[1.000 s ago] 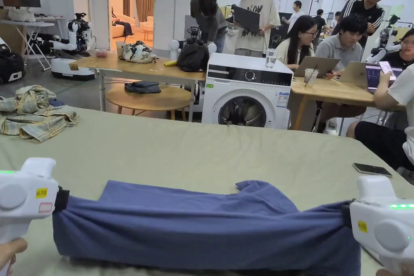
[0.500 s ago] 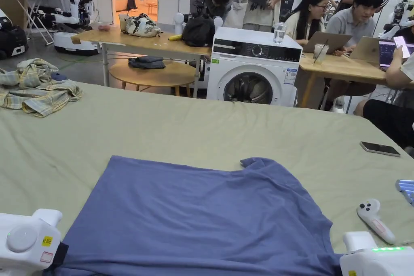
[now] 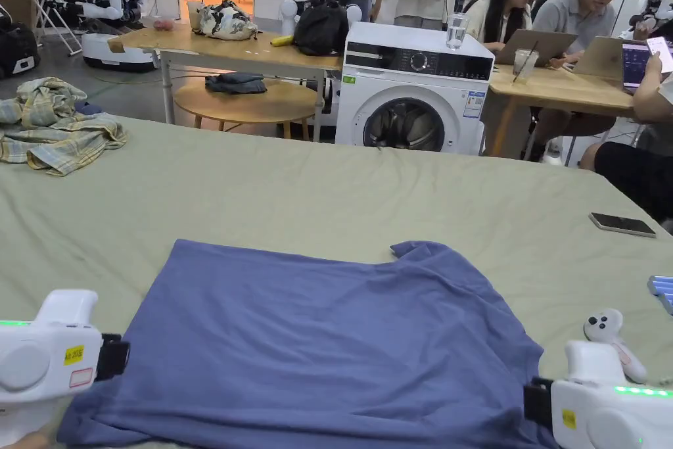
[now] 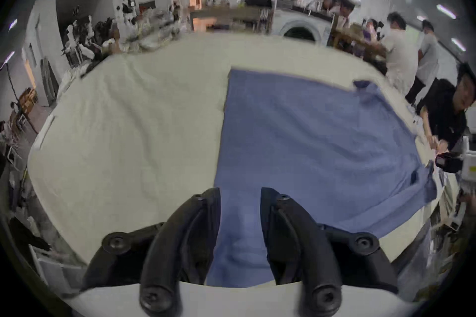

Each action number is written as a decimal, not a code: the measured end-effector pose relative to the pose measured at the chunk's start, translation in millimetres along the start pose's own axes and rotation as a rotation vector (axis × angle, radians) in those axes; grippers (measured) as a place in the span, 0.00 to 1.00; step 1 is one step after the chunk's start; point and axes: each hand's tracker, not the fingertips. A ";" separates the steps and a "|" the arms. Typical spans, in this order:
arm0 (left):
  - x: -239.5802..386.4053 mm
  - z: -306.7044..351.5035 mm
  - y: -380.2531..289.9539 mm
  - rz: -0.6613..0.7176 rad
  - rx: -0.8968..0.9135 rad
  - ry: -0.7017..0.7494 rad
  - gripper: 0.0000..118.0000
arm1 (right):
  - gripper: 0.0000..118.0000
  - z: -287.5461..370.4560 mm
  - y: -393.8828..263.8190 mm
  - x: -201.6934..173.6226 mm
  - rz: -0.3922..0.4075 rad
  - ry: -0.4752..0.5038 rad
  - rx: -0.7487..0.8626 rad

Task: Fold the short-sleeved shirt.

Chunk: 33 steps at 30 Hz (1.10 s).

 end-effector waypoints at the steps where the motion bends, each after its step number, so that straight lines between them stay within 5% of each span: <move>1: 6.7 2.1 2.3 -0.009 0.041 0.000 0.24 | 0.47 4.6 4.2 -6.4 -0.006 0.009 0.053; 6: 37.8 9.7 5.8 -0.028 0.212 -0.024 0.24 | 0.44 17.3 13.0 -42.2 0.000 0.025 0.237; 7: 43.4 11.3 5.9 -0.025 0.246 -0.024 0.24 | 0.36 19.3 13.0 -48.1 -0.005 0.042 0.262; 9: 46.6 6.8 8.8 -0.040 0.284 0.003 0.12 | 0.00 24.0 15.7 -62.7 -0.004 0.046 0.290; 11: 53.1 5.5 9.0 -0.053 0.296 0.027 0.00 | 0.00 26.5 14.1 -71.6 -0.028 0.038 0.323; 18: 56.1 9.7 5.6 -0.095 0.239 0.055 0.00 | 0.00 27.4 8.4 -82.8 -0.021 0.086 0.298; 30: 5.5 3.9 0.3 0.030 -0.103 0.013 0.00 | 0.00 15.2 0.6 -91.7 0.020 0.065 0.222; 31: -0.1 1.2 1.2 0.034 -0.156 0.012 0.04 | 0.00 13.6 0.3 -93.1 0.027 0.058 0.212; 33: -10.7 -3.9 1.3 0.053 -0.200 0.012 0.36 | 0.00 10.1 -0.3 -93.2 0.032 0.058 0.199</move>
